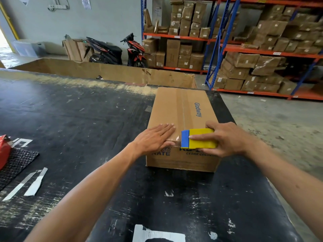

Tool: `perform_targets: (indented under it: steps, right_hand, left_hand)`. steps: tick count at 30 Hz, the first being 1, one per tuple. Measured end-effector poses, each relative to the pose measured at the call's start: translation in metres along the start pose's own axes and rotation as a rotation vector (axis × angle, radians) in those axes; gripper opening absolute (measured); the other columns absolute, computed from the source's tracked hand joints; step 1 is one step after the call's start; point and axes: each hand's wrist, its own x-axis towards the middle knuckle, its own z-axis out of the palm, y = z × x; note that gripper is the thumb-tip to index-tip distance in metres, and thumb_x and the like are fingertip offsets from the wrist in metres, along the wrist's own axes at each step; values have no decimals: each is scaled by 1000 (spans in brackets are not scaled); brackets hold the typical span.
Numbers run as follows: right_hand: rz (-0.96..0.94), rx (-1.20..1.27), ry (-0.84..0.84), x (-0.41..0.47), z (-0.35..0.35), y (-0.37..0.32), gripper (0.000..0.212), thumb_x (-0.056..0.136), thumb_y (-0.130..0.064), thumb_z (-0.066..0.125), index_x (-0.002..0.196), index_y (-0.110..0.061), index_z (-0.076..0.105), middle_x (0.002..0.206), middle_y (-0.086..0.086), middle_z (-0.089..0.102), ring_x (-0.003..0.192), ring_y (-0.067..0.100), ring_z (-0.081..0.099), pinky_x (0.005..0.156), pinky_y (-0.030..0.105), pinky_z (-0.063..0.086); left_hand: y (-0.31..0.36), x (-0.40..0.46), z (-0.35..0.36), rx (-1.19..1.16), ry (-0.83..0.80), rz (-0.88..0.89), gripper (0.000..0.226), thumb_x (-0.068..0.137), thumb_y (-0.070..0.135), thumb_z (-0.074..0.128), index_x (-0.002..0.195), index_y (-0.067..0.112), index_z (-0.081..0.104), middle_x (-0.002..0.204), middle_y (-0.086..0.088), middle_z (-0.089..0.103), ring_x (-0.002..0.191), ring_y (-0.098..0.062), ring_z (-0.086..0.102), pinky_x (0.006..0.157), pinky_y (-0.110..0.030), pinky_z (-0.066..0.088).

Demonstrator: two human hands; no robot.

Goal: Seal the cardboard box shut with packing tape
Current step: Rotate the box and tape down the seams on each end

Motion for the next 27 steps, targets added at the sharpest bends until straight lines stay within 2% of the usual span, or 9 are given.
perform_targets:
  steps: [4, 11, 16, 21, 25, 27]
  right_hand:
    - [-19, -18, -4, 5, 0, -2, 55, 84, -68, 49, 135, -50, 58, 88, -9, 36, 62, 6, 36, 50, 21, 32]
    - [-23, -23, 0, -9, -1, 5, 56, 85, -68, 51, 137, -49, 56, 88, 0, 51, 55, 8, 35, 44, 24, 37]
    - [7, -15, 47, -44, -7, 29, 60, 80, -59, 70, 137, -48, 55, 85, 0, 50, 52, 9, 31, 44, 22, 29]
    - [-40, -28, 43, -64, -8, 43, 59, 84, -62, 55, 140, -47, 47, 87, 1, 51, 54, 7, 32, 41, 21, 31]
    - [-63, -42, 31, -58, -6, 48, 56, 83, -62, 54, 137, -46, 54, 87, 0, 51, 53, 7, 30, 43, 21, 31]
    - [-59, -29, 9, -55, -8, 50, 55, 82, -62, 53, 135, -45, 58, 86, -2, 48, 54, 7, 30, 46, 17, 28]
  left_hand:
    - [0, 0, 2, 14, 12, -6, 85, 90, 66, -2, 157, 14, 6, 165, -6, 8, 152, -16, 7, 120, -28, -2]
    - [0, -2, -1, -8, 34, -14, 86, 90, 66, 3, 157, 12, 9, 164, -7, 13, 151, -17, 12, 117, -24, -5]
    - [-1, -2, 0, -16, 58, -16, 86, 92, 67, 4, 157, 12, 13, 163, -7, 19, 150, -18, 16, 119, -26, -1]
    - [-2, -2, 3, -17, 63, -11, 89, 92, 69, -4, 156, 12, 15, 162, -8, 21, 150, -19, 18, 120, -28, 2]
    - [3, -2, -7, -17, 38, 2, 79, 98, 63, 7, 157, 11, 11, 163, -10, 19, 151, -20, 16, 122, -30, 1]
    - [11, 2, -12, 64, 75, 30, 79, 100, 63, 11, 157, 8, 10, 161, -14, 24, 149, -25, 24, 124, -39, 10]
